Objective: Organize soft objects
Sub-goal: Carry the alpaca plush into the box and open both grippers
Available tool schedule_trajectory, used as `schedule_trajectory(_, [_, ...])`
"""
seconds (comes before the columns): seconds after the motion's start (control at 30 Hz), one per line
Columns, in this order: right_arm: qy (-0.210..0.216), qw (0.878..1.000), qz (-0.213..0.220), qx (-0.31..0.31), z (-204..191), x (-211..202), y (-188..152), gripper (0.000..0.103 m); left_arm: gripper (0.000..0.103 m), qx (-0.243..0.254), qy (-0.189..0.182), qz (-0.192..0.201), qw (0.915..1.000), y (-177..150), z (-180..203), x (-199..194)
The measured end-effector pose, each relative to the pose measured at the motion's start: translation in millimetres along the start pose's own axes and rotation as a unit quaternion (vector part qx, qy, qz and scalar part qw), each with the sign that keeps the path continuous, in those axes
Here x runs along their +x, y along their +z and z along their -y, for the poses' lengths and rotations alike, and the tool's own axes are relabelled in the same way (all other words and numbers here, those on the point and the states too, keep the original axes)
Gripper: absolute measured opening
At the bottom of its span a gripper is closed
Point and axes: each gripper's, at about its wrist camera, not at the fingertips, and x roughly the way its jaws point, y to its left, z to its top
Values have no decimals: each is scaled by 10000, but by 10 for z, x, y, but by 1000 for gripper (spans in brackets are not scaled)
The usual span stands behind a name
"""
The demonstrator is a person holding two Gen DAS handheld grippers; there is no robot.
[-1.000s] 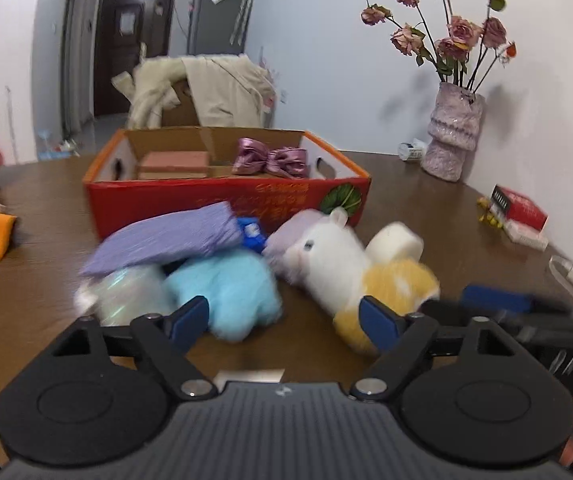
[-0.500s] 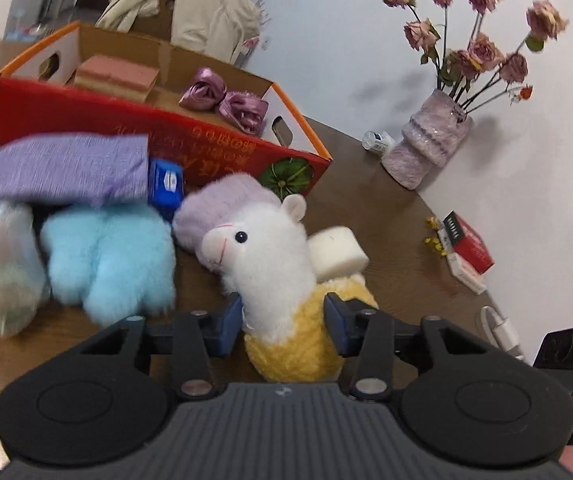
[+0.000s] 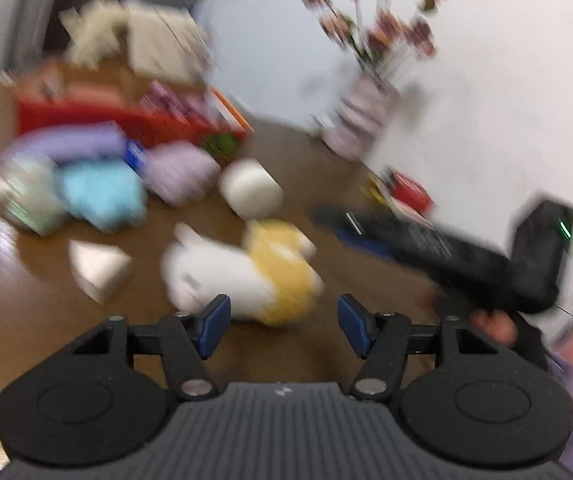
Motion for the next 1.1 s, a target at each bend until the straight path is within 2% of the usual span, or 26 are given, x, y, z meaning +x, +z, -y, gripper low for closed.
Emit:
schedule_trajectory(0.1, [-35, 9996, -222, 161, -6, 46, -112, 67, 63, -129, 660, 278, 9973, 93, -139, 128])
schedule_trajectory(0.17, [22, 9990, -338, 303, 4, 88, -182, 67, 63, -307, 744, 96, 9967, 170, -258, 330])
schedule_trajectory(0.23, [-5, 9982, -416, 435, 10, 142, -239, 62, 63, -505, 451, -132, 9976, 191, -352, 494])
schedule_trajectory(0.27, [-24, 9980, -409, 488, 15, 157, -259, 58, 55, -622, 348, -289, 9970, 162, -393, 576])
schedule_trajectory(0.3, [-1, 9977, -408, 540, 30, 171, -279, 48, 52, -794, 155, -351, 9961, 117, -454, 628])
schedule_trajectory(0.33, [70, 9972, -413, 619, 52, 179, -293, 44, 52, -963, 34, -307, 9949, 84, -498, 637])
schedule_trajectory(0.5, [166, 9967, -402, 690, 97, 175, -287, 39, 45, -1117, -53, -294, 9933, 44, -541, 579])
schedule_trajectory(0.6, [176, 9978, -398, 491, -4, 159, -214, 38, 44, -1221, -33, -198, 9923, 96, -479, 526])
schedule_trajectory(0.7, [344, 9990, -176, 223, -124, 131, 40, 38, 44, -1052, -32, 131, 9944, 417, -418, 408])
schedule_trajectory(0.8, [563, 9984, -67, -78, -204, 353, 547, 38, 44, -697, 100, 402, 9967, 920, -472, 476])
schedule_trajectory(0.87, [640, 9976, -1, -275, -230, 655, 978, 38, 44, -590, 150, 532, 9967, 1308, -616, 632])
schedule_trajectory(0.93, [651, 9974, -52, -307, -197, 1024, 1343, 38, 44, -689, 176, 452, 9964, 1716, -872, 907])
schedule_trajectory(1.0, [584, 9977, -285, -211, -113, 1439, 1638, 38, 44, -813, 239, 285, 9960, 2030, -1035, 1270])
schedule_trajectory(1.1, [352, 9970, -678, -143, 35, 2024, 1881, 37, 42, -982, 315, -3, 9947, 2198, -1273, 1732])
